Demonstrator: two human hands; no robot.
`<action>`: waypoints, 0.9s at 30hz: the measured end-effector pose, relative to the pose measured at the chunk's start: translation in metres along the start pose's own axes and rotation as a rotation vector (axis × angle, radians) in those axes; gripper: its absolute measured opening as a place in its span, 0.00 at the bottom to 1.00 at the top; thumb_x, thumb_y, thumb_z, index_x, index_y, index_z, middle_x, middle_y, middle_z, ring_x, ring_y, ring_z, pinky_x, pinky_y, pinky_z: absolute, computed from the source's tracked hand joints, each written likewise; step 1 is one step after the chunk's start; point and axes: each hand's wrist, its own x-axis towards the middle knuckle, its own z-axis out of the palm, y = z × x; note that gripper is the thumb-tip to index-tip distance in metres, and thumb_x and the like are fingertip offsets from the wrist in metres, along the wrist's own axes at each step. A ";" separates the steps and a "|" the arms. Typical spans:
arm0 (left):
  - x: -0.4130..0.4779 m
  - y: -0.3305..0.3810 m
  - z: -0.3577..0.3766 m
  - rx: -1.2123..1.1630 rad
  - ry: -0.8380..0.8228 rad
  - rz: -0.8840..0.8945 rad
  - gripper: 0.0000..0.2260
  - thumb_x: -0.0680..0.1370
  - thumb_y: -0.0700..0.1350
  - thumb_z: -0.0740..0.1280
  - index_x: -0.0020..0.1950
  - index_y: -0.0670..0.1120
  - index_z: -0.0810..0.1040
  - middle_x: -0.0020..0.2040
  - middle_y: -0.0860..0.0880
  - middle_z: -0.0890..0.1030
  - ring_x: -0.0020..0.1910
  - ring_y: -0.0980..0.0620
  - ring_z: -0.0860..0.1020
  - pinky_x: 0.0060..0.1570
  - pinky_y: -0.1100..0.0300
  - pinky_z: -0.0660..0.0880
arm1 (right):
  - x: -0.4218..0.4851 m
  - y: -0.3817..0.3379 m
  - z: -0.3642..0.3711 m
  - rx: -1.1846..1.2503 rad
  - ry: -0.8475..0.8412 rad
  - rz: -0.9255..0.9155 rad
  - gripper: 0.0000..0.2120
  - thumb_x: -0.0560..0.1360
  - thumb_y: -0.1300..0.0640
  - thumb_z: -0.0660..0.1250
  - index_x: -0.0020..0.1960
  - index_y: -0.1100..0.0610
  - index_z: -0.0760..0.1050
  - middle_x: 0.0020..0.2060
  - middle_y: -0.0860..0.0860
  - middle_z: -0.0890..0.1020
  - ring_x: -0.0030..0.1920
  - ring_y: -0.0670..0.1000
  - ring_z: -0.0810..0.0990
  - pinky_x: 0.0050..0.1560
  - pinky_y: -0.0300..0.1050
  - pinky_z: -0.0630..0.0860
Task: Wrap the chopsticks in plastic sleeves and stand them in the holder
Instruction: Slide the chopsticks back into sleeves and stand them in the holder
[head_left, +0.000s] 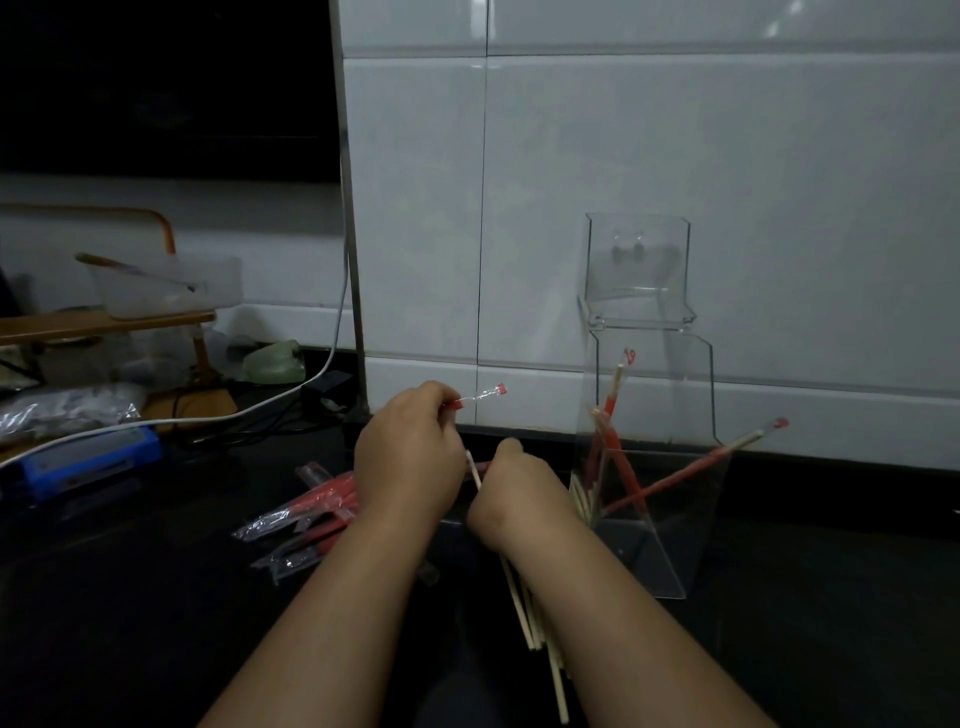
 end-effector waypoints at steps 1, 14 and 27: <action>-0.001 0.000 0.000 -0.018 0.020 0.000 0.09 0.79 0.42 0.64 0.55 0.48 0.82 0.51 0.49 0.83 0.51 0.46 0.78 0.46 0.55 0.70 | -0.001 0.000 -0.002 0.049 0.036 -0.017 0.23 0.74 0.60 0.69 0.64 0.58 0.65 0.58 0.57 0.77 0.57 0.57 0.78 0.46 0.47 0.74; -0.005 -0.004 0.002 -0.454 0.271 -0.236 0.07 0.80 0.43 0.65 0.44 0.53 0.73 0.37 0.56 0.76 0.36 0.61 0.74 0.37 0.60 0.68 | -0.016 -0.010 -0.024 0.534 0.356 -0.315 0.08 0.74 0.57 0.67 0.37 0.51 0.74 0.33 0.47 0.78 0.32 0.41 0.74 0.29 0.28 0.67; -0.008 0.001 0.002 -0.320 0.266 -0.046 0.11 0.79 0.38 0.64 0.55 0.50 0.82 0.49 0.53 0.83 0.49 0.52 0.80 0.48 0.57 0.74 | -0.025 -0.013 -0.031 0.767 0.749 -0.581 0.06 0.82 0.57 0.59 0.49 0.48 0.71 0.42 0.45 0.80 0.45 0.41 0.80 0.40 0.30 0.75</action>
